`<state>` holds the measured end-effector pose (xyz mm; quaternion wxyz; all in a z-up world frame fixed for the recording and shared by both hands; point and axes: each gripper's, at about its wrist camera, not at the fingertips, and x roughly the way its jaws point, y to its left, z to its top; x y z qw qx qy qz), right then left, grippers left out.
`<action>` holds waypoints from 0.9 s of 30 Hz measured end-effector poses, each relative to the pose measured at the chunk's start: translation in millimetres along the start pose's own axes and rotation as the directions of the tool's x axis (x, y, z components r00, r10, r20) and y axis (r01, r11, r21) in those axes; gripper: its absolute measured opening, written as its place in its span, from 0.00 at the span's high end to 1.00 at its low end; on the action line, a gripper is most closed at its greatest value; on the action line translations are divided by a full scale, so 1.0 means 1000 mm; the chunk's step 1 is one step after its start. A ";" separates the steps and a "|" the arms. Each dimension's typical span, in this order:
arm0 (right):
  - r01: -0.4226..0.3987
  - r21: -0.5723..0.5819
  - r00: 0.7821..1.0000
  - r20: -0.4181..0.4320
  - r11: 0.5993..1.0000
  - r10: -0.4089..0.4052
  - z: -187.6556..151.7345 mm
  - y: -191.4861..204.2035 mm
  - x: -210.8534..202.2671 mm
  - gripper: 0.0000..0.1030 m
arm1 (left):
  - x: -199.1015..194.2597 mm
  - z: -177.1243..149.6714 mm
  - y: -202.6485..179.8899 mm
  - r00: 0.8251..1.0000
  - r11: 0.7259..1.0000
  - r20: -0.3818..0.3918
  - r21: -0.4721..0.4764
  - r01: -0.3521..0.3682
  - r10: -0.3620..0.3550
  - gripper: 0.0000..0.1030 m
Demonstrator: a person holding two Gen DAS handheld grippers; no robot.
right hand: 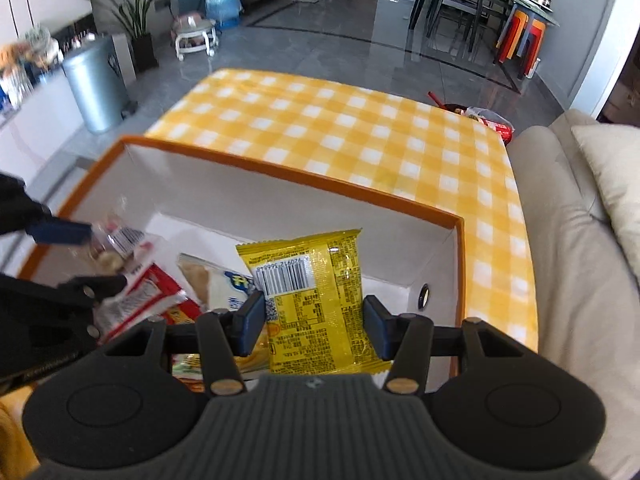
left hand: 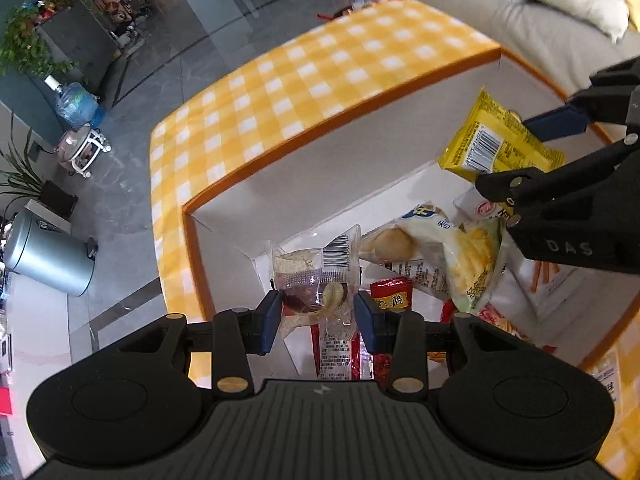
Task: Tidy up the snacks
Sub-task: 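Lift both packets and carry them over the open orange box, then open both tools to drop the packets into the box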
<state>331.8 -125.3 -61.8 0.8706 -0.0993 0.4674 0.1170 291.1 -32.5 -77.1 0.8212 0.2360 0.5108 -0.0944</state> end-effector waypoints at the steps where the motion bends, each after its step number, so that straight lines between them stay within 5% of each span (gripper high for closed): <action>1: 0.012 -0.011 1.000 -0.008 1.000 -0.013 0.001 0.001 0.004 0.51 | 0.002 0.001 -0.001 1.000 1.000 -0.009 0.007 -0.004 0.004 0.56; 27: 0.066 -0.101 0.993 -0.092 0.993 -0.075 -0.009 0.005 0.026 0.48 | 0.021 0.001 -0.002 0.998 0.999 -0.049 0.023 -0.035 0.036 0.53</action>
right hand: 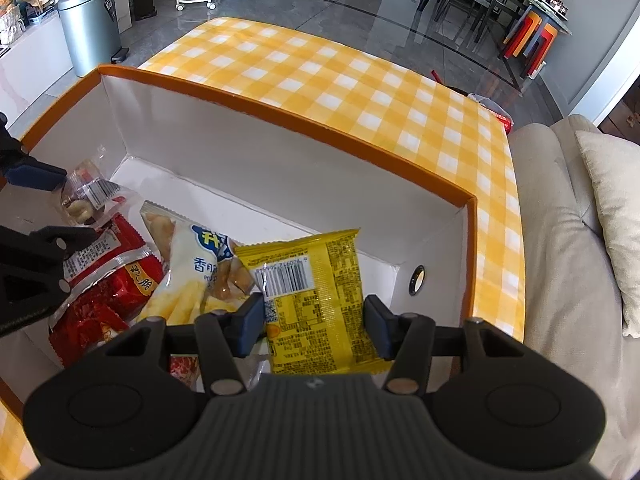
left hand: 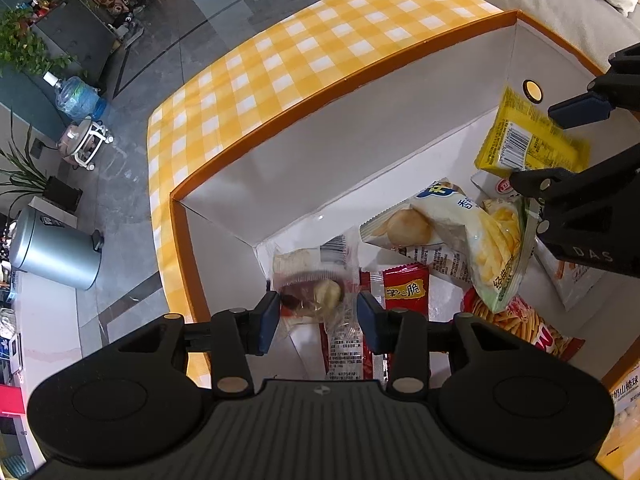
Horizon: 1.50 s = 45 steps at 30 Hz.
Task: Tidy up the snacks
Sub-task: 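Open both tools to drop the packets into the box, then move both tools back to the snacks in front of the box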
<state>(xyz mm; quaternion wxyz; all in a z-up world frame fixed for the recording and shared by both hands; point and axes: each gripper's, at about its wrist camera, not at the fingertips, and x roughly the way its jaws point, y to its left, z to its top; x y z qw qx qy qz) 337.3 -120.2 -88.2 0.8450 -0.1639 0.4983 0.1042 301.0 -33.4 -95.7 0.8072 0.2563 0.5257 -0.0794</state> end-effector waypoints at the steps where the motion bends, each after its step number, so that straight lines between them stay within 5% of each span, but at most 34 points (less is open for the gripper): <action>1: 0.000 0.002 1.000 0.004 1.000 0.000 0.000 0.000 -0.001 0.47 | -0.001 0.000 0.000 1.000 1.000 0.003 0.002 -0.005 0.005 0.54; 8: -0.004 0.003 0.999 0.035 1.000 0.004 0.000 0.000 -0.013 0.34 | -0.012 -0.001 0.004 1.000 1.000 0.028 -0.005 -0.011 0.011 0.51; 20: -0.032 0.015 0.998 0.061 0.999 0.031 -0.005 0.002 -0.047 0.34 | -0.055 -0.011 0.007 0.994 0.999 0.107 -0.037 -0.011 0.015 0.50; 26: -0.033 0.030 0.996 0.087 0.999 0.031 -0.015 0.002 -0.073 0.25 | -0.080 -0.021 0.009 0.988 0.997 0.154 -0.079 -0.008 0.020 0.49; 45: -0.134 0.164 0.972 0.213 0.977 0.098 -0.092 0.005 -0.156 0.23 | -0.159 -0.087 -0.007 0.944 0.969 0.329 -0.231 0.083 -0.002 0.44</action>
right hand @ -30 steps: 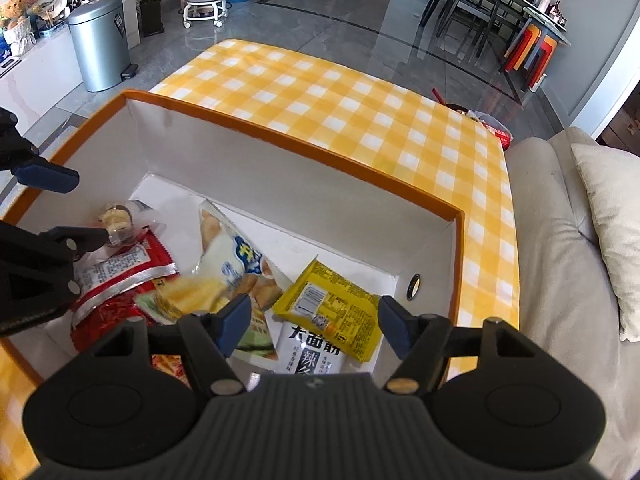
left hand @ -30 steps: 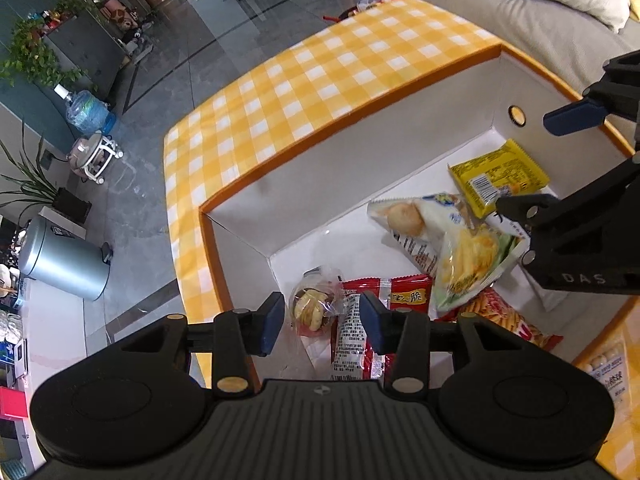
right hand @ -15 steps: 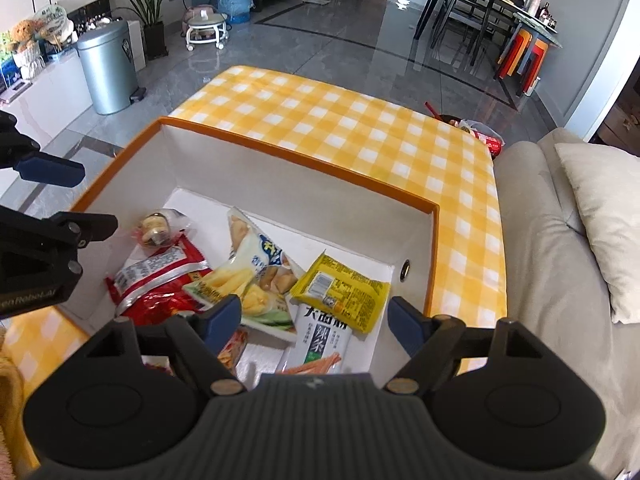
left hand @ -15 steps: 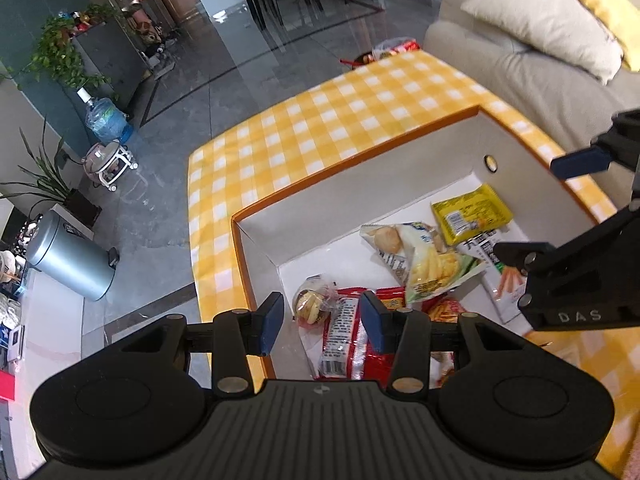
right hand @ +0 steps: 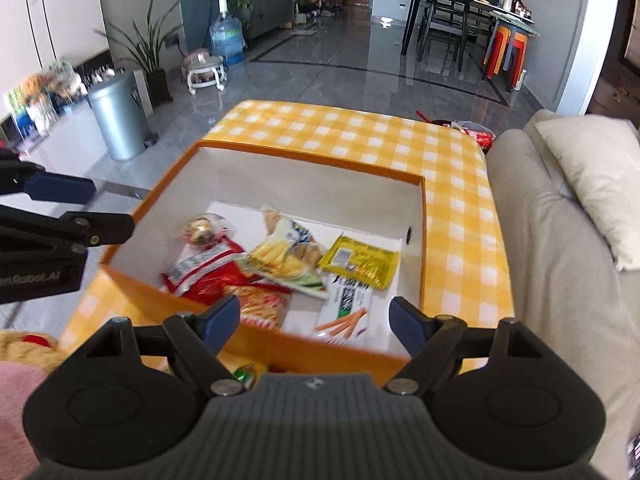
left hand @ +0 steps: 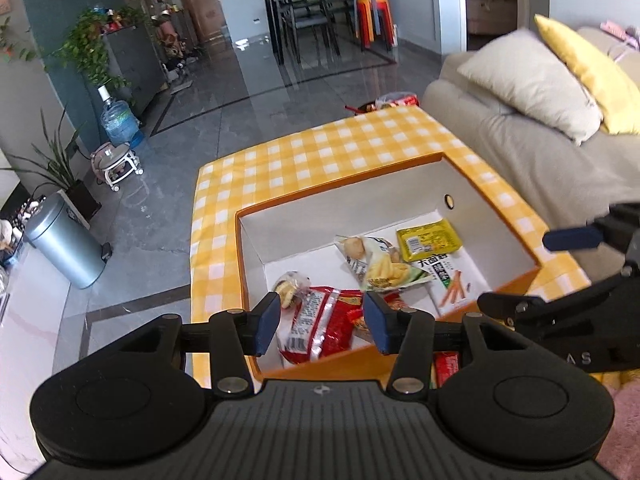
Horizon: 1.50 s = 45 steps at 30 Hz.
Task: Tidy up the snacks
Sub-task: 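Move both tools back to the snacks in front of the box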
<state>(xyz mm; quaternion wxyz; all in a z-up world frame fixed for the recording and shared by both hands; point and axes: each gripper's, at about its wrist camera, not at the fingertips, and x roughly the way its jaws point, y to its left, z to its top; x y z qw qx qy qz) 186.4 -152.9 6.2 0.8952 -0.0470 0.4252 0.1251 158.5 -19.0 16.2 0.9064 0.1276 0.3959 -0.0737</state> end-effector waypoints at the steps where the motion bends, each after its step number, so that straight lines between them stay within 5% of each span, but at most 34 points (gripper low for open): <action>1: -0.007 0.010 1.000 0.006 1.000 0.007 -0.005 0.000 -0.005 0.23 | -0.003 -0.004 0.000 1.000 1.000 0.006 -0.013 0.003 -0.003 0.44; 9: -0.059 0.130 0.998 0.019 0.990 0.057 -0.054 0.002 -0.027 0.23 | -0.013 -0.045 -0.006 0.996 0.991 -0.032 -0.110 0.075 -0.079 0.43; 24: 0.027 0.208 0.998 -0.056 0.978 -0.015 -0.138 -0.015 -0.013 0.23 | 0.015 -0.094 -0.022 0.979 0.964 -0.090 -0.212 0.161 -0.183 0.42; 40: -0.004 0.227 0.997 -0.076 0.974 0.022 -0.140 -0.009 0.025 0.30 | 0.057 -0.110 -0.020 0.964 0.945 -0.187 -0.300 0.128 -0.190 0.37; 43: 0.008 0.218 0.996 -0.089 0.976 0.012 -0.139 -0.004 0.035 0.30 | 0.067 -0.113 -0.015 0.957 0.920 -0.210 -0.377 0.109 -0.199 0.37; 45: 0.015 0.225 0.995 -0.096 0.974 0.007 -0.139 -0.002 0.041 0.30 | 0.072 -0.116 -0.010 0.954 0.880 -0.200 -0.462 0.110 -0.225 0.37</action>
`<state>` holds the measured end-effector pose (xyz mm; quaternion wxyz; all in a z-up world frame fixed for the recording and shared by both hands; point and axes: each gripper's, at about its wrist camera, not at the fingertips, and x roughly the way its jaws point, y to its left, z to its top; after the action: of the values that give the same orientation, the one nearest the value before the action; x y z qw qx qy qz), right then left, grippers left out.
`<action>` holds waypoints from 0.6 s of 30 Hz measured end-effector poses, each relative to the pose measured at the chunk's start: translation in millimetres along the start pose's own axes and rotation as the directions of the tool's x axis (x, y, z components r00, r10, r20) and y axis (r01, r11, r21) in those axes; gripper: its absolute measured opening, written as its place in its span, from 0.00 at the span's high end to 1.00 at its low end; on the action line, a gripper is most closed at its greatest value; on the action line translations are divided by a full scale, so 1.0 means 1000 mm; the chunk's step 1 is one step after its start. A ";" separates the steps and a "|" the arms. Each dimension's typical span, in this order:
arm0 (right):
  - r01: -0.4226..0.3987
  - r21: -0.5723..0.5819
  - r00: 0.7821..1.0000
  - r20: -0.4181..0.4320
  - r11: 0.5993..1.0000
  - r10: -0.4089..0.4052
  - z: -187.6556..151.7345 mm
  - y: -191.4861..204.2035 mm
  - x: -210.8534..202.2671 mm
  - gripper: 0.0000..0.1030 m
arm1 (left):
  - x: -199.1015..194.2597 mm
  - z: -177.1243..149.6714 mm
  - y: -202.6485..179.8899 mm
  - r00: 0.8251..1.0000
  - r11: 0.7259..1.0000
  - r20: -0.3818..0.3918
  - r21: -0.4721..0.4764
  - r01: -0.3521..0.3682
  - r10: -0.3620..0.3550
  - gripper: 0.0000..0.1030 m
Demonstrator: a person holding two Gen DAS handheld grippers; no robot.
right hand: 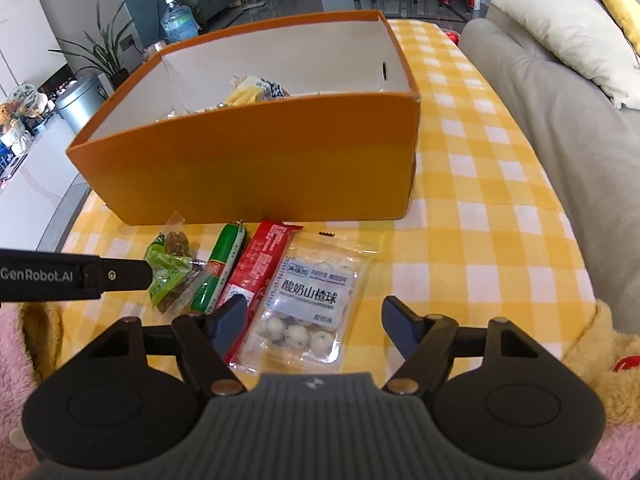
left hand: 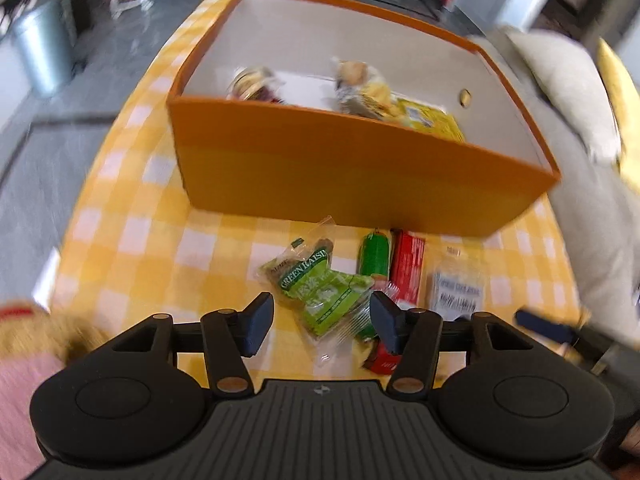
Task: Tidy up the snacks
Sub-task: 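Move both tools back to the snacks in front of the box, then grasp the green raisin packet with the left tool while the right tool grasps the hawthorn-ball packet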
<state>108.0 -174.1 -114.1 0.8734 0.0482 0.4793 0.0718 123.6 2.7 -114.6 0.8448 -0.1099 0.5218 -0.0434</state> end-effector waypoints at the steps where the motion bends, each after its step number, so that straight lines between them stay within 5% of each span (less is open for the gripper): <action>1: 0.002 0.005 1.000 -0.001 1.000 -0.002 0.000 0.001 0.003 0.31 | 0.002 0.000 0.002 1.000 0.999 -0.002 -0.035 0.015 -0.015 0.37; 3: 0.005 0.011 1.000 -0.006 1.000 -0.005 0.001 0.002 0.010 0.40 | 0.007 0.001 0.006 1.000 0.996 -0.009 -0.093 0.012 -0.013 0.37; 18: 0.041 0.027 0.998 -0.045 0.999 -0.040 0.005 0.010 0.044 0.39 | 0.037 0.008 0.019 0.998 0.962 -0.044 -0.274 0.024 -0.038 0.32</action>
<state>134.6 -156.4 -146.2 0.8629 0.0492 0.5007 0.0483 146.3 15.1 -147.6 0.8077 -0.2324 0.5417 0.0130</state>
